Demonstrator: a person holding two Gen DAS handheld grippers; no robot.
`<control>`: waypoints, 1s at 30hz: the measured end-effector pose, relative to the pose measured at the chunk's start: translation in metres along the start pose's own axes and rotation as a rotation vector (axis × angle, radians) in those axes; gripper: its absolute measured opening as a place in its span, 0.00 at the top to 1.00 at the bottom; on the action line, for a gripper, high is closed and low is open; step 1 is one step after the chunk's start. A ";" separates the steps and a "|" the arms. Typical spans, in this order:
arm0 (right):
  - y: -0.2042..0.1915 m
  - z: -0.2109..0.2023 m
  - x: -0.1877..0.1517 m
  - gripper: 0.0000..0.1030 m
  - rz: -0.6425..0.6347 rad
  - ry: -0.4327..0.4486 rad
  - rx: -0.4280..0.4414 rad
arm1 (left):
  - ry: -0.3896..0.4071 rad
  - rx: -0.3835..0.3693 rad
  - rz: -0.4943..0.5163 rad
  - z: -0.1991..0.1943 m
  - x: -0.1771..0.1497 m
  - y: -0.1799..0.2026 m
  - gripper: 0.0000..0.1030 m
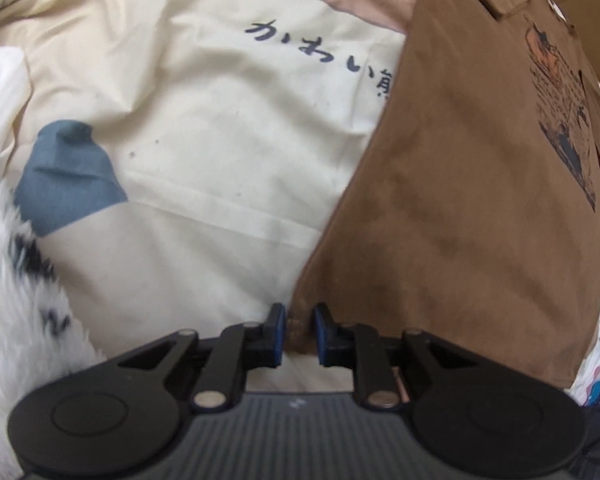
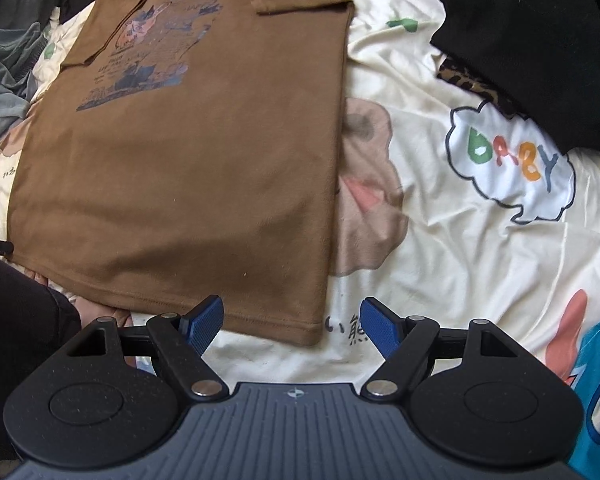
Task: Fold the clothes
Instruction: 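Lower both grippers and close them on the t-shirt hem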
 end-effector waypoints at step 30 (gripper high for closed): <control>0.020 0.064 -0.024 0.52 0.247 0.098 0.106 | 0.055 0.081 0.118 -0.027 0.002 0.012 0.95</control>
Point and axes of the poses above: each gripper's, at about its wrist camera, not at the fingertips, and z roughly the way its jaws point, y to its right, x to its top, the point moved 10 cm from there along z, roughly the way its jaws point, and after that the axes turned 14 degrees about -z, right-handed, at the moved point
